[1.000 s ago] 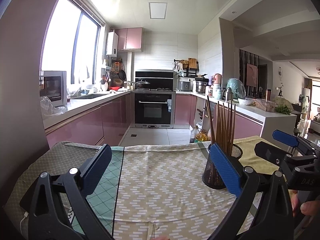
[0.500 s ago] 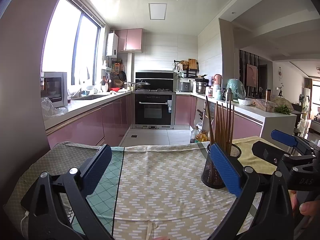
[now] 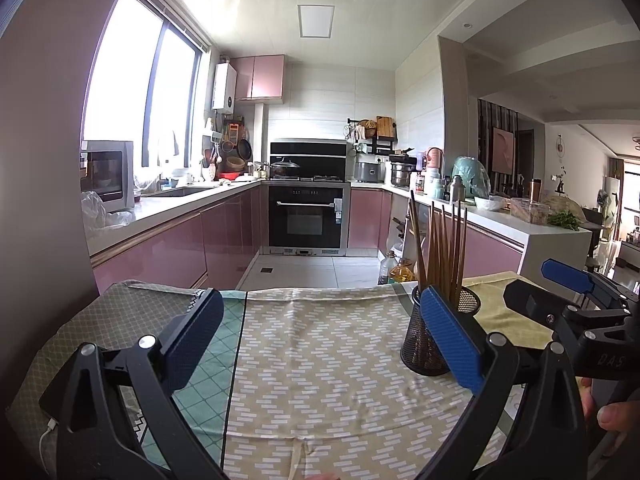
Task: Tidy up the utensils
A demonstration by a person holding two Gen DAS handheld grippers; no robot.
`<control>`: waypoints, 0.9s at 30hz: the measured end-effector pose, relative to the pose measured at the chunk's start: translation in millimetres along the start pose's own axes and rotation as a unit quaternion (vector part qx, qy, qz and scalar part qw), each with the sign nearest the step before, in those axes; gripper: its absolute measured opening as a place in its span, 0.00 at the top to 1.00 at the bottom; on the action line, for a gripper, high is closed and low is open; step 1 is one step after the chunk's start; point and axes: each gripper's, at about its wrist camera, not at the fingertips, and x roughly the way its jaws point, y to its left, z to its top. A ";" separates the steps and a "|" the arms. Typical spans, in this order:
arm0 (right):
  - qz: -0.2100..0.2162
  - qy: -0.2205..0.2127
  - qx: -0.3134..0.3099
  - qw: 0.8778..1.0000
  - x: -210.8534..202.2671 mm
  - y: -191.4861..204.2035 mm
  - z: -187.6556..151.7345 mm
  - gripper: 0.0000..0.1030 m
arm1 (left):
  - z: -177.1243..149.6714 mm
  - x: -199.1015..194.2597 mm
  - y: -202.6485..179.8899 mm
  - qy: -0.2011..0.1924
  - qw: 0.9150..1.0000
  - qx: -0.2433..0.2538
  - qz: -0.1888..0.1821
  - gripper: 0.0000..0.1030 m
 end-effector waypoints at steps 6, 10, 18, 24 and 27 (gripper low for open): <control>0.001 0.000 0.000 1.000 -0.1 0.4 -0.4 0.07 | 0.1 -0.2 0.0 0.000 1.000 -0.002 0.002 0.06; 0.002 0.001 0.000 1.000 0.5 -1.0 -0.8 0.07 | 0.3 -0.4 -1.1 0.001 1.000 -0.002 0.002 0.06; 0.003 0.000 0.001 1.000 -0.1 -1.5 -0.6 0.07 | 0.2 -0.3 -1.3 0.001 1.000 -0.002 0.001 0.06; 0.004 0.000 0.002 1.000 -0.7 -0.9 -0.9 0.07 | 0.4 -0.4 -1.0 0.001 1.000 -0.003 0.002 0.06; 0.004 0.000 0.002 1.000 -0.9 -0.6 -1.4 0.07 | 0.4 -0.3 -0.9 0.001 1.000 -0.002 0.002 0.06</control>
